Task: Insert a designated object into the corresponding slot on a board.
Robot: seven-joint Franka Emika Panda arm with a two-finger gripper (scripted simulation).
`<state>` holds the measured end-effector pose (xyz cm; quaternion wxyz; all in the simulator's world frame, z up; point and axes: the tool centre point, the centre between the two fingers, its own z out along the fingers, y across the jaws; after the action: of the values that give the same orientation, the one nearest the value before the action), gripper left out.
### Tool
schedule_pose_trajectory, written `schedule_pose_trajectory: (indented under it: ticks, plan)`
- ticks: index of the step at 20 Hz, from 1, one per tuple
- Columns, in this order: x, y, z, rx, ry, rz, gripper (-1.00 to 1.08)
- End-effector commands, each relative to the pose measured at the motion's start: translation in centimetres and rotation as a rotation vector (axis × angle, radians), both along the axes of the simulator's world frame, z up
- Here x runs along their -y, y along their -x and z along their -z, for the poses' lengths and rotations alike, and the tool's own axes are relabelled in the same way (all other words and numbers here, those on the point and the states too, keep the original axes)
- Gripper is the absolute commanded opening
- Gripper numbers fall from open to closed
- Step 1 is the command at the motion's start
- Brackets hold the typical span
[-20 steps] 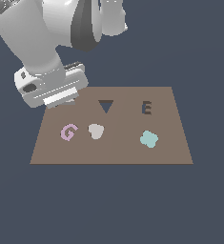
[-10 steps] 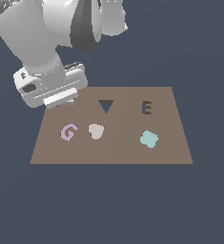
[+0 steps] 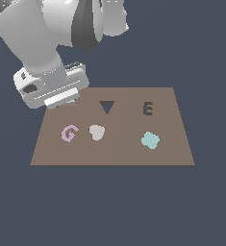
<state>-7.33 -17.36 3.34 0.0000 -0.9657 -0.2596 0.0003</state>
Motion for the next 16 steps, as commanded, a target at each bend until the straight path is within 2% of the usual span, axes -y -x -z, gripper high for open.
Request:
schedule_pose_trajectory:
  ticks: [1, 9, 16]
  plan:
    - [-0.3, -0.2, 0.0, 0.000, 0.000, -0.024, -1.00]
    - [-2.6, -1.7, -0.2, 0.001, 0.000, -0.205, -1.00]
    - [-6.5, -3.2, -0.4, 0.001, 0.001, -0.484, -1.00]
